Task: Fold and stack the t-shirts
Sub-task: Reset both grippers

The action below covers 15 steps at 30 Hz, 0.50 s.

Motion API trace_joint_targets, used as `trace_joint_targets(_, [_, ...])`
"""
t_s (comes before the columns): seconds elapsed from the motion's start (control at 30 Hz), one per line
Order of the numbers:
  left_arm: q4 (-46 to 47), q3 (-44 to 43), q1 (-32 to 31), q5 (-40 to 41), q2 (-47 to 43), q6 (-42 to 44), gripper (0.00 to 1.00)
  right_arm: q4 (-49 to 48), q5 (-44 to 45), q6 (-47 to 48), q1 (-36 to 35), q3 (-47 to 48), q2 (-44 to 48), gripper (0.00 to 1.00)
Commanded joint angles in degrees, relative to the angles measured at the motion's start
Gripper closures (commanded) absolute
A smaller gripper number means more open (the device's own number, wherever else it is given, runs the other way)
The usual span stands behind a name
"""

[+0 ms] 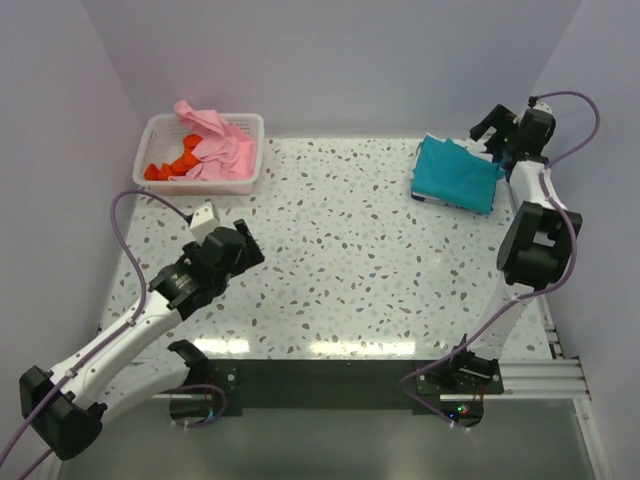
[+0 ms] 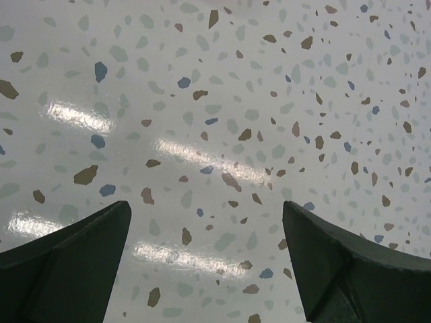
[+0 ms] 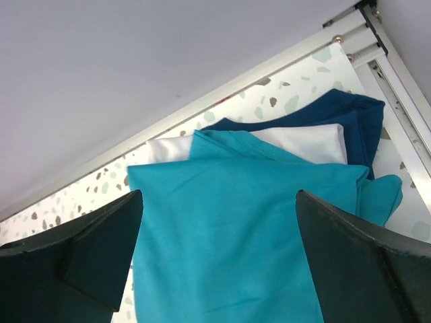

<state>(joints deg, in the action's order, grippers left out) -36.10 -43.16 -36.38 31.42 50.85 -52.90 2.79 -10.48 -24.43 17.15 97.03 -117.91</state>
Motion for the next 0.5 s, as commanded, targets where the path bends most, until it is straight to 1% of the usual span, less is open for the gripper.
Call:
trace_joint_targets(0.0, [0.4,0.1,0.3,0.0,-1.6,0.7,0.00,-6.6,-3.0,-1.0,-0.5,-3.6,4.5,0.01])
trace_joint_targets(0.07, [0.6,0.7,0.3,0.0,-2.9,0.4,0.00,-8.1,-2.2,0.9,-1.2,-6.3,8.9,0.01])
trace_joint_targets(0.1, [0.7,1.0,0.3,-0.1,-3.2,0.4,0.00,-8.9,-1.1,1.3,-1.6,-9.8,10.7,0.01])
trace_joint_targets(0.13, [0.7,1.0,0.3,-0.6,-3.9,0.4,0.00,-9.5,-1.0,1.8,-1.9,-11.2,14.6,0.01])
trace_joint_targets(0.23, [0.3,1.3,0.3,-0.6,-5.1,0.4,0.00,-7.6,1.3,3.2,-3.2,-16.8,20.9,0.01])
trace_joint_targets(0.27, [0.2,1.4,0.3,-0.5,-5.4,0.4,0.00,-8.0,2.2,3.2,-3.6,-18.7,25.7,0.01])
trace_joint_targets(0.33, [-0.1,1.3,0.3,0.0,-5.8,0.3,0.00,-7.2,4.0,3.7,-4.7,-23.5,30.0,0.01])
trace_joint_targets(0.37, [-0.4,1.2,0.3,0.1,-6.0,0.3,0.00,-4.6,5.0,4.5,-6.5,-24.5,34.1,0.01])
trace_joint_targets(0.4, [-0.6,1.1,0.3,0.1,-6.0,0.3,0.00,-3.0,6.1,5.1,-7.6,-25.9,35.9,0.01])
trace_joint_targets(0.43, [-0.8,1.0,0.3,0.2,-6.2,0.3,0.00,-0.5,9.1,5.7,-10.4,-26.8,38.1,0.01])
trace_joint_targets(0.47, [-0.9,1.0,0.3,0.3,-6.3,0.5,0.00,3.3,10.3,5.7,-12.0,-27.8,40.1,0.01])
